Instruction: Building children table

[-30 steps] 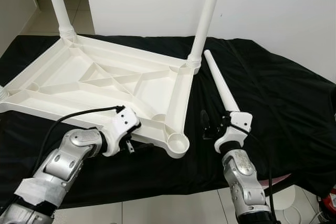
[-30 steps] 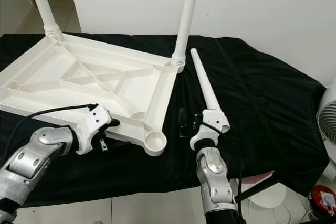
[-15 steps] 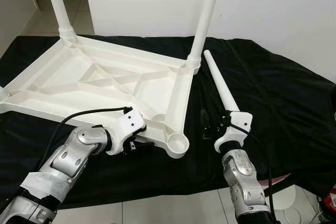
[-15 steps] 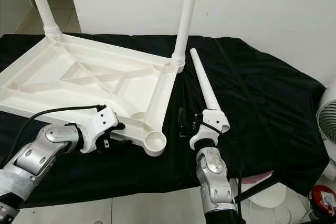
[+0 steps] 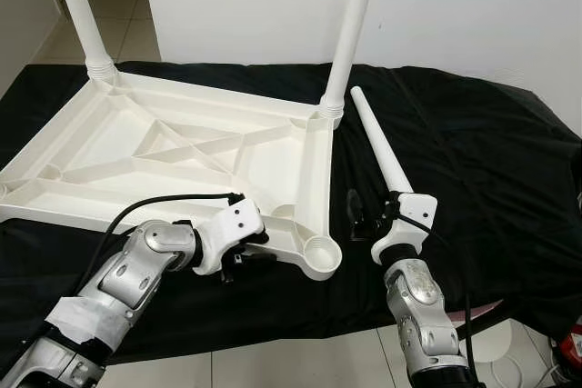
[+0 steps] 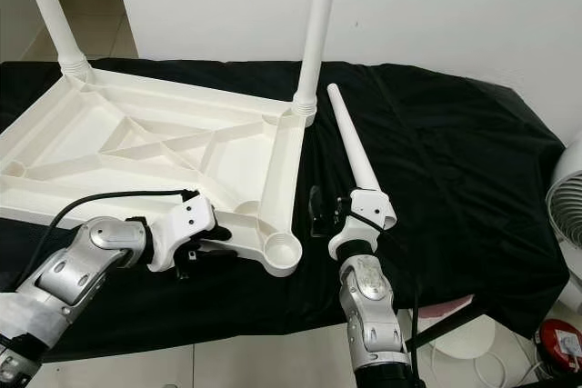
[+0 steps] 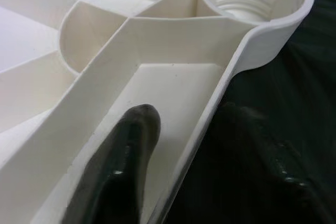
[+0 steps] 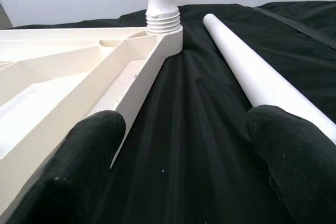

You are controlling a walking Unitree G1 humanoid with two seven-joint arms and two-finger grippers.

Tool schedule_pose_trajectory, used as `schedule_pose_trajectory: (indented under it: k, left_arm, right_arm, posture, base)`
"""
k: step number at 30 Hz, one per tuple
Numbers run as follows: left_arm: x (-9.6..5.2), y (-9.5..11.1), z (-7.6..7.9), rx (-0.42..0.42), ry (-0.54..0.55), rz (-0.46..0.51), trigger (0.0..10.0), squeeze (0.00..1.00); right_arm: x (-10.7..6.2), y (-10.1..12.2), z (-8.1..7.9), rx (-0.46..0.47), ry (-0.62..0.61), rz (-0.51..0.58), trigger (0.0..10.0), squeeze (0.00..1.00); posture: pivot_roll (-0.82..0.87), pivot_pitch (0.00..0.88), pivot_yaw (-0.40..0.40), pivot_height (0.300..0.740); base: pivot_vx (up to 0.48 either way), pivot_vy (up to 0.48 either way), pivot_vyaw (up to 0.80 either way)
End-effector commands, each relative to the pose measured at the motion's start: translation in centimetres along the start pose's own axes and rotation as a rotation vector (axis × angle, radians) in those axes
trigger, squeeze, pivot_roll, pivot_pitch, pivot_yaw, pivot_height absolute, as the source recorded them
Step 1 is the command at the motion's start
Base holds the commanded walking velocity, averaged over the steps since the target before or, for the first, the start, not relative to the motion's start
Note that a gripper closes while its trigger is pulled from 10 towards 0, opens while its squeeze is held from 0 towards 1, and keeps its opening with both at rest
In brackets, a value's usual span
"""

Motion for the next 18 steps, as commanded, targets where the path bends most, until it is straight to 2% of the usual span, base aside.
schedule_pose_trajectory:
  k: [1,4,7,8,10,15,16,17,18]
  left_arm:
    - [0.5,-0.5,1.0,-0.040,-0.048,-0.006,10.0,1.00]
    - [0.6,-0.2,0.7,0.001,-0.031,-0.008,10.0,1.00]
    - [0.6,-0.2,0.6,0.008,-0.023,-0.009,10.0,1.00]
    - [0.4,0.4,0.3,-0.004,-0.009,0.019,10.0,0.00]
    - [0.0,1.6,-0.7,-0.043,0.040,0.088,10.0,0.00]
    - [-0.5,2.8,-1.7,-0.083,0.100,0.161,10.0,0.00]
    - [-0.7,3.3,-2.3,-0.108,0.139,0.196,10.0,0.00]
    - [-0.7,3.3,-2.3,-0.108,0.139,0.196,10.0,0.00]
    - [-0.8,3.6,-2.8,-0.137,0.181,0.221,10.0,0.00]
  right_arm:
    - [-0.1,-0.2,0.4,-0.001,-0.017,-0.002,10.0,0.00]
    - [-0.1,-0.2,0.3,-0.003,-0.016,-0.002,10.0,0.00]
    - [0.0,-0.2,0.3,-0.004,-0.015,-0.002,10.0,0.00]
    - [0.2,0.1,0.9,-0.016,-0.028,0.007,10.0,0.00]
    - [0.8,0.9,2.1,-0.036,-0.054,0.025,10.0,0.00]
    - [1.2,1.3,3.1,-0.048,-0.070,0.029,10.0,0.00]
    - [1.4,1.5,3.8,-0.048,-0.084,0.032,10.0,1.00]
    - [1.4,1.5,3.8,-0.048,-0.084,0.032,10.0,1.00]
    - [1.5,1.8,4.4,-0.059,-0.100,0.038,10.0,1.00]
  posture:
    - [0.02,0.071,-0.058,0.740]
    - [0.02,0.080,-0.058,0.740]
    - [0.02,0.080,-0.058,0.740]
    - [0.02,0.080,-0.058,0.740]
    - [0.01,0.085,-0.049,0.740]
    - [0.01,0.087,-0.047,0.740]
    - [0.02,0.086,-0.046,0.740]
    - [0.02,0.086,-0.046,0.740]
    - [0.02,0.085,-0.048,0.740]
  base:
    - [0.000,0.000,0.00]
    - [0.000,0.000,0.00]
    - [0.000,0.000,0.00]
    - [0.000,0.000,0.00]
    - [0.000,0.000,0.00]
    - [0.000,0.000,0.00]
    - [0.000,0.000,0.00]
    - [0.000,0.000,0.00]
    - [0.000,0.000,0.00]
Point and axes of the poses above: a point about 5 cm out from each wrist's last joint towards the gripper, its own x axis pointing out of the wrist towards the gripper, its own y axis along the axis of the wrist's last joint, z = x × y, the point moved 5 cm from there along x, pointing out of the wrist towards the gripper, and after that the axes turned 5 degrees about x, right-handed, at the moved point
